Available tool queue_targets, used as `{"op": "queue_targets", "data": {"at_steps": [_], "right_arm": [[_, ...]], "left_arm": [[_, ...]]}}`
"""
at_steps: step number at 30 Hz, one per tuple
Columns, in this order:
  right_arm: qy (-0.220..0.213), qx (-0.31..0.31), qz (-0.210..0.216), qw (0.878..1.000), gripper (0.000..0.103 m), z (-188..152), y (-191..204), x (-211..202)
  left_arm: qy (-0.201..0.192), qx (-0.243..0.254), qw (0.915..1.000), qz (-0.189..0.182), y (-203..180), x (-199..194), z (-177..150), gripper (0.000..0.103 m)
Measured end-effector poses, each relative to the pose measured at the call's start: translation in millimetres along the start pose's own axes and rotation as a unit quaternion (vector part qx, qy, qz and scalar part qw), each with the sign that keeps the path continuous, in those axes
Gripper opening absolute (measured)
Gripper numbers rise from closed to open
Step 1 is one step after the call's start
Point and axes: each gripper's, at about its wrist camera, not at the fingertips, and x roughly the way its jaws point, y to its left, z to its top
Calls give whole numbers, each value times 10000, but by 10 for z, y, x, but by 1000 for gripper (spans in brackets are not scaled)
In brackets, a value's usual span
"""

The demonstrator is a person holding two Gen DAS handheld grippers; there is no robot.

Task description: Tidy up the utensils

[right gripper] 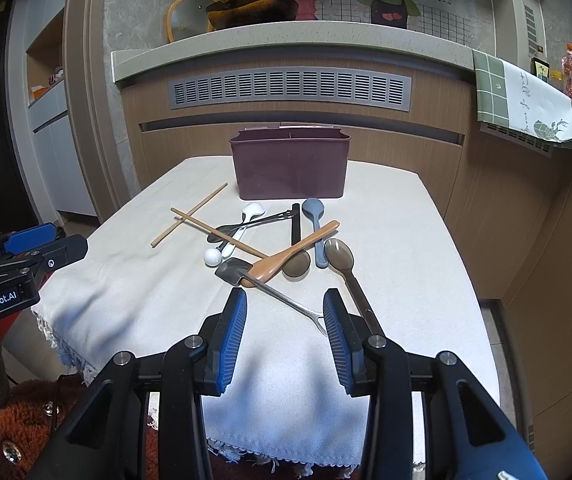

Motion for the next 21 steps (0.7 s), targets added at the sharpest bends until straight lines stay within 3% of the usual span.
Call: {"op": "queue_targets", "data": {"at_steps": [12, 21], "right_arm": [[23, -22, 29, 10000, 37, 0, 5, 18], [73, -66, -102, 9999, 37, 45, -57, 114]], "left_arm": [[77, -51, 9999, -50, 19, 17, 6, 64], [369, -81, 9986, -366, 97, 301, 116, 64]]}}
